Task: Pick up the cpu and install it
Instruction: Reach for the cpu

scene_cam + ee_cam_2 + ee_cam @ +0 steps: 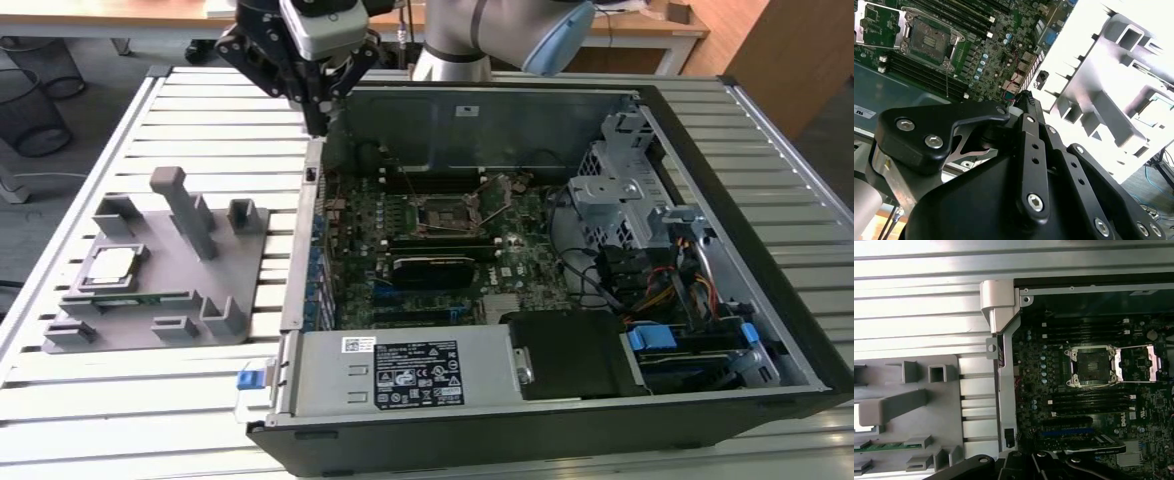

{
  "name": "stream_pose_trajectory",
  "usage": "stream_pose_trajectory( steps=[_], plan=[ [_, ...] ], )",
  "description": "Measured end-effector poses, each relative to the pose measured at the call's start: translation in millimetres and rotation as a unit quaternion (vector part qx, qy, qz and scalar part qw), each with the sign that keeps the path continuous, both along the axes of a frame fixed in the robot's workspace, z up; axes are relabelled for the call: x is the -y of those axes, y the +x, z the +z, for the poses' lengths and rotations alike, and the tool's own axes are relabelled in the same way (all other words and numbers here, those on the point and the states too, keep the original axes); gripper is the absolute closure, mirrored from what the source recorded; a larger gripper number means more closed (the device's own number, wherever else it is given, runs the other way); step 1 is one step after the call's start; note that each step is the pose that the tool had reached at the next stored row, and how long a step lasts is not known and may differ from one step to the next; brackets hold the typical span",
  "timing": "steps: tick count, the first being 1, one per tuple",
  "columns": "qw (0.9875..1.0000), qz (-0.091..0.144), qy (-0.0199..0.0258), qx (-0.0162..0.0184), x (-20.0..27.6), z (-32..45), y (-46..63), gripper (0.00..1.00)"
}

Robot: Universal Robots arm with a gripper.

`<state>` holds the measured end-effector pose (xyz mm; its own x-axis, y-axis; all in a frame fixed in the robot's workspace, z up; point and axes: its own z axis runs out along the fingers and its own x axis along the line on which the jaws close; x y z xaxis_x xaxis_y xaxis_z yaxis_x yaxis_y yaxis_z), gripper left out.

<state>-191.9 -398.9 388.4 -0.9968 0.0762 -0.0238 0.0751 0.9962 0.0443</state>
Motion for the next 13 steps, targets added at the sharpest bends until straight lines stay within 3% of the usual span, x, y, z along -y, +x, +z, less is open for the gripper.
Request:
stream_pose_trajectory(
  steps=[13],
  plan=[
    [1.0, 0.0, 0.0, -0.0001, 0.0, -0.8, -6.3, 0.89]
  ],
)
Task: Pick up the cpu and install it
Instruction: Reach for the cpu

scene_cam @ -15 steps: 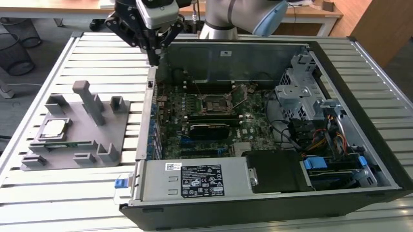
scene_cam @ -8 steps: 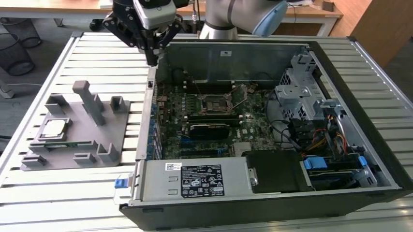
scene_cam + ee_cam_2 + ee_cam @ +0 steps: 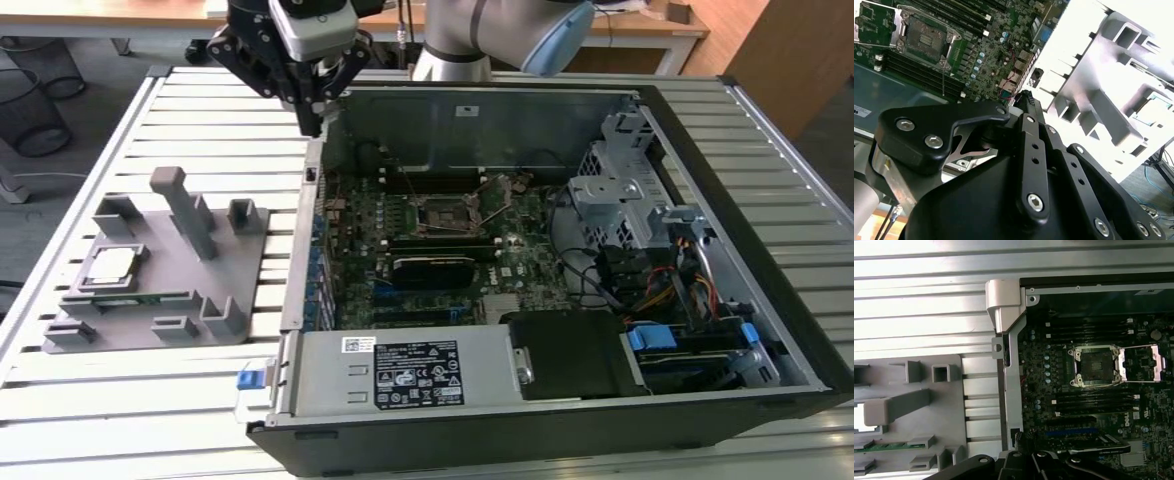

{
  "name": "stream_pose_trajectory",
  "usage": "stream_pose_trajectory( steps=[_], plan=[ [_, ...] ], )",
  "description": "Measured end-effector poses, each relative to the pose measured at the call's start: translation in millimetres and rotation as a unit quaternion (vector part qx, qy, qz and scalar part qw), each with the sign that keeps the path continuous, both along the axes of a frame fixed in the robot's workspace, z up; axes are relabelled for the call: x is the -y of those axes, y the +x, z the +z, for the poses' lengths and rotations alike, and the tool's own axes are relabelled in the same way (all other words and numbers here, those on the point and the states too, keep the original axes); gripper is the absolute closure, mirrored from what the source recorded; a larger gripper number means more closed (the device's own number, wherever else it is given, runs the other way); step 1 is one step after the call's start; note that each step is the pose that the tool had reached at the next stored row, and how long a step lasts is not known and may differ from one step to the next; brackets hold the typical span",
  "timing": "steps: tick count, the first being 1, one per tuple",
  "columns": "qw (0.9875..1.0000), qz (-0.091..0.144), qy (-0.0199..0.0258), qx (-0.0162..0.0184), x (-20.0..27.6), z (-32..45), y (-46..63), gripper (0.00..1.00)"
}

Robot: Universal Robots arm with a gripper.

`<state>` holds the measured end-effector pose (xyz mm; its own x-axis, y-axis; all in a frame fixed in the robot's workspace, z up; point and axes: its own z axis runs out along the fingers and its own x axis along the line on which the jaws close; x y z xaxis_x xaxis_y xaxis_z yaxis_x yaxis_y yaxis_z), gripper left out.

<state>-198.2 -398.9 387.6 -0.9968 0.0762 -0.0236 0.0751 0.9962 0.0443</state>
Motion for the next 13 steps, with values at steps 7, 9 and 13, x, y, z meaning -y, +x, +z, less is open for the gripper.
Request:
stream_pose_trajectory(
  steps=[7, 9, 13],
  plan=[
    [1.0, 0.0, 0.0, 0.0, 0.0, -0.4, -3.7, 0.89],
    [1.0, 0.0, 0.0, 0.0, 0.0, -0.6, -4.7, 0.89],
    [1.0, 0.0, 0.0, 0.0, 0.0, -0.8, -6.7, 0.89]
  ],
)
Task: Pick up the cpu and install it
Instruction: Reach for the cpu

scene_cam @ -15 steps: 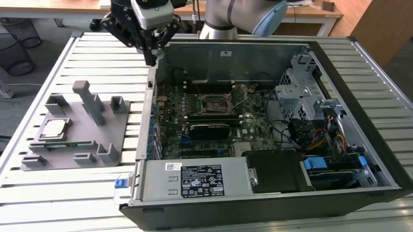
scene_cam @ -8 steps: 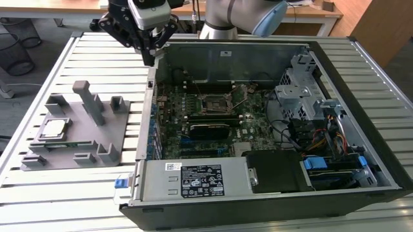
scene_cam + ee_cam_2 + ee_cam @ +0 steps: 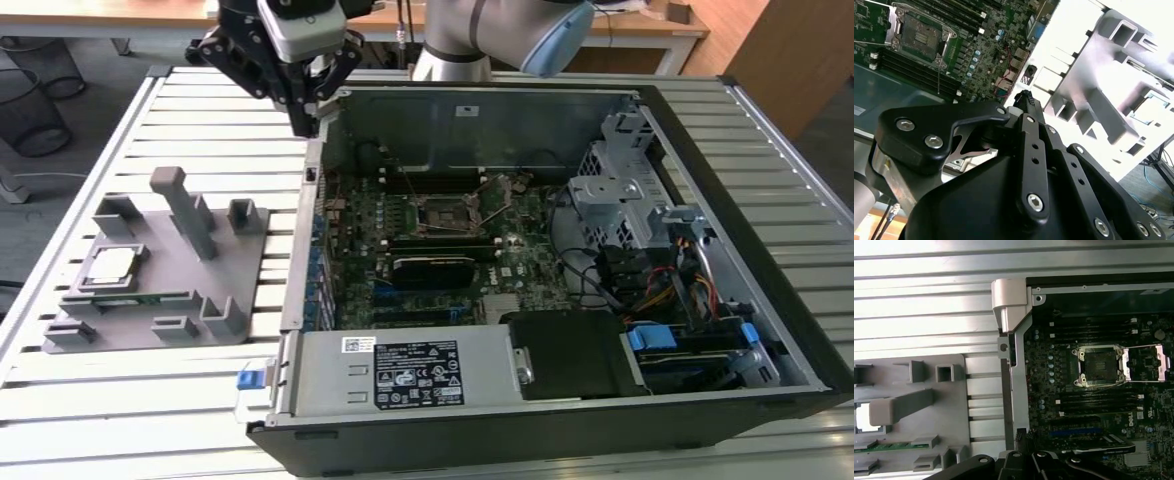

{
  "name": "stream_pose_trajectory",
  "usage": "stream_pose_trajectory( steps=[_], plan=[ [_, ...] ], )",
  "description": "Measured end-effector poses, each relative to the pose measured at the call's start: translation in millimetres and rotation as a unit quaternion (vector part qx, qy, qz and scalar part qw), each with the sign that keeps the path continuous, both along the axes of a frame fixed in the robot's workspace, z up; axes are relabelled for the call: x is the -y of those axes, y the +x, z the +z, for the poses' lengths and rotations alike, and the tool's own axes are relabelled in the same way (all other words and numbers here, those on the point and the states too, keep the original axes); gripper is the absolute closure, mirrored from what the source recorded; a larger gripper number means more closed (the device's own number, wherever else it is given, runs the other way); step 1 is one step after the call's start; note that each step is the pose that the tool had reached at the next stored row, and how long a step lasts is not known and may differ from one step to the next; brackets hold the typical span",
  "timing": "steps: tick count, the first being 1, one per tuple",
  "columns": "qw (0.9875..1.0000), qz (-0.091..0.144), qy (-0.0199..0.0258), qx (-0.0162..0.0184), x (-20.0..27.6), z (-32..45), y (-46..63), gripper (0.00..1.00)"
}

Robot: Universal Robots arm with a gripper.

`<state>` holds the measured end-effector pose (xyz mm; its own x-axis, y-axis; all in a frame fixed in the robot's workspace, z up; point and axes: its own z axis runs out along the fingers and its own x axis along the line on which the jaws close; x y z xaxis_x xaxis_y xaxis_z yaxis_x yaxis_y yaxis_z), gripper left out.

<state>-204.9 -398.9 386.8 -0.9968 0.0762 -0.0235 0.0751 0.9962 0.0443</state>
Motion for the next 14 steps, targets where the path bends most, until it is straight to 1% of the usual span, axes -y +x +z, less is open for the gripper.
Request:
stream_pose_trajectory(
  steps=[14],
  plan=[
    [1.0, 0.0, 0.0, -0.0001, 0.0, -0.7, -7.0, 0.89]
  ],
)
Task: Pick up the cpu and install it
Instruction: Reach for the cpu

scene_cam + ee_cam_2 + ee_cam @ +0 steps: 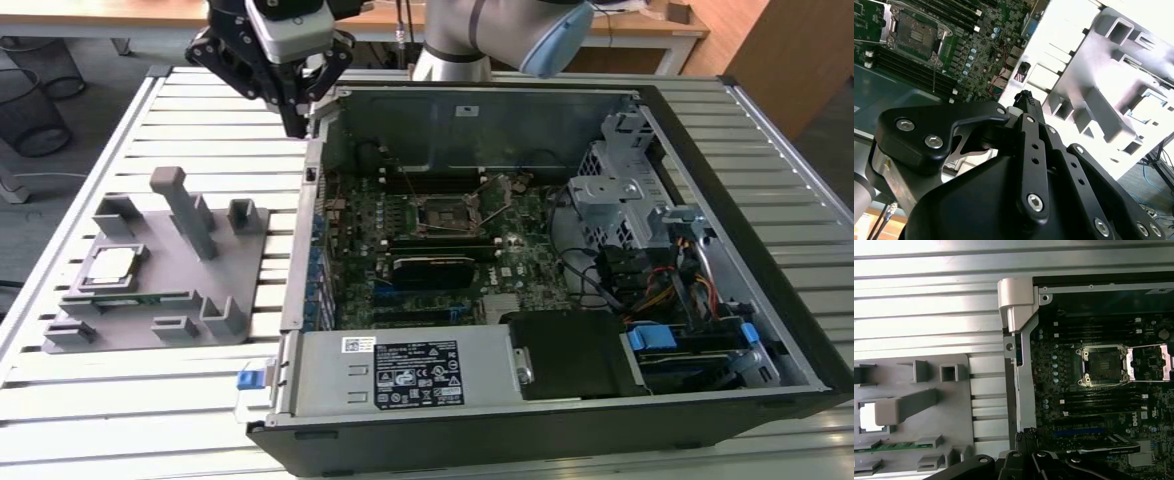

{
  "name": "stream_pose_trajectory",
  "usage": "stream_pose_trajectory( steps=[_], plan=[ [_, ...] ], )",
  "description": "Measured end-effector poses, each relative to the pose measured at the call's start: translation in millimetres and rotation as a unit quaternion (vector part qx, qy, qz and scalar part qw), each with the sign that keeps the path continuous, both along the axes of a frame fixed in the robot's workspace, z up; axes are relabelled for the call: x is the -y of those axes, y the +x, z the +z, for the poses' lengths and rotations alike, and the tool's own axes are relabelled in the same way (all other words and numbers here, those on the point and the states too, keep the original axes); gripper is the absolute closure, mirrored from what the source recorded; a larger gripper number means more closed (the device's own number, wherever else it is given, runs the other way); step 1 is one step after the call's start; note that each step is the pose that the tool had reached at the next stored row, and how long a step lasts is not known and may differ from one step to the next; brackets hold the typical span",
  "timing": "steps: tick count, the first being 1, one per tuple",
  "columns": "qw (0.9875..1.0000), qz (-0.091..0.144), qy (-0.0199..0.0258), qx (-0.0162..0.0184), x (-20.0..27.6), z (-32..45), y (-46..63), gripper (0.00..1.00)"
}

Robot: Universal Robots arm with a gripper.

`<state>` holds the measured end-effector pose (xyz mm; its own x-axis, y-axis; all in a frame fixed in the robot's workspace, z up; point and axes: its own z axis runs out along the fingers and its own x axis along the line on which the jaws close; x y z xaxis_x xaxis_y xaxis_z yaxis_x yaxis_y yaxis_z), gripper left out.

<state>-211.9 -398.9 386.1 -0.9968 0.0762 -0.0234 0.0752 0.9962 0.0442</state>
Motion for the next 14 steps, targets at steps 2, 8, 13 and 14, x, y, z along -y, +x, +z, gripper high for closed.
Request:
stream_pose_trajectory(
  steps=[2, 8, 13, 14],
  plan=[
    [1.0, 0.0, 0.0001, 0.0, 0.0, -0.2, -1.1, 0.89],
    [1.0, 0.0, 0.0, 0.0, 0.0, -0.4, -4.4, 0.89],
    [1.0, 0.0, 0.0, 0.0, 0.0, -0.6, -7.1, 0.89],
    [1.0, 0.0, 0.0, 0.0, 0.0, -0.7, -7.7, 0.89]
  ],
)
